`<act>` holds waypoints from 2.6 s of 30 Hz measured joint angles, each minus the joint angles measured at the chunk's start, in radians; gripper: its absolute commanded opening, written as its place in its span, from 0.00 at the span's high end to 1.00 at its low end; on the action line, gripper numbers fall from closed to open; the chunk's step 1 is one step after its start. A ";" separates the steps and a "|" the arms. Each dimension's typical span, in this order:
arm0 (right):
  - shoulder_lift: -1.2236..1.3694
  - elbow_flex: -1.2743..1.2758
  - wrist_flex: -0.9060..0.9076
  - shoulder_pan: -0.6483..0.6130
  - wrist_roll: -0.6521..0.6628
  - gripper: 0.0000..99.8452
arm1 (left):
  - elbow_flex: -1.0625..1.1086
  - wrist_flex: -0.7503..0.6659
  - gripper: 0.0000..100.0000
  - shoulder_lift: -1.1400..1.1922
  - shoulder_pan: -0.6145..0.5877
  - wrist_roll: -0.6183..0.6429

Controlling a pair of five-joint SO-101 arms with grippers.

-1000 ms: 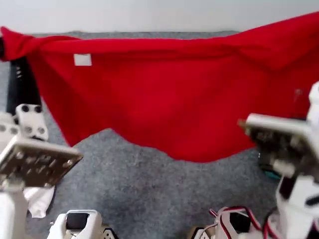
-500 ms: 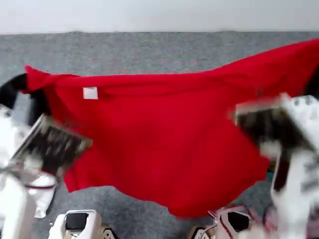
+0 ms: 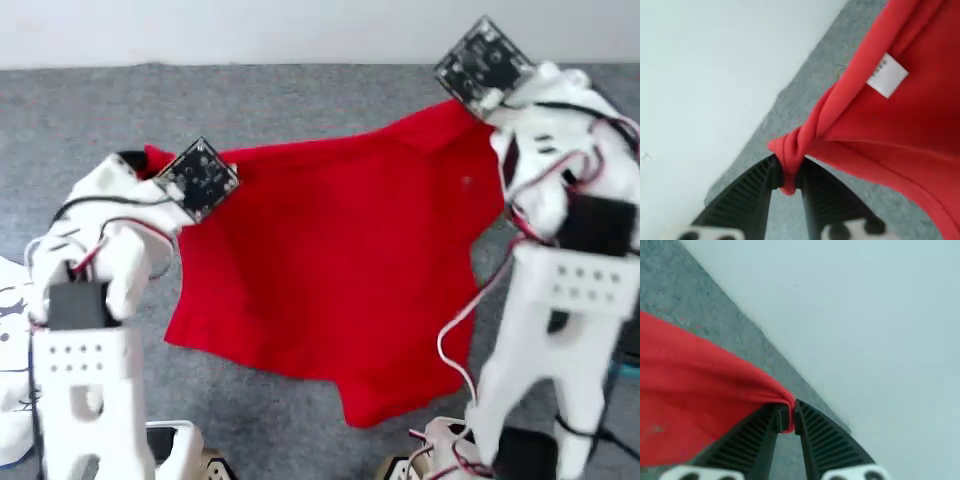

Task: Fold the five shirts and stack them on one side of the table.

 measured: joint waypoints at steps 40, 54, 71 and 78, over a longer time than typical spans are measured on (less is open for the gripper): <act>0.382 0.020 -0.242 -0.107 0.106 0.99 | -0.735 0.431 0.97 0.867 -0.054 -0.199; 0.302 0.020 0.528 -0.107 0.069 0.99 | -0.735 0.761 0.98 0.973 -0.087 -0.265; 0.074 0.347 0.658 -0.201 0.035 0.99 | -0.652 0.770 0.89 1.059 -0.095 -0.269; 0.077 0.353 0.606 -0.147 0.035 0.99 | -0.503 0.760 0.90 1.059 -0.046 -0.270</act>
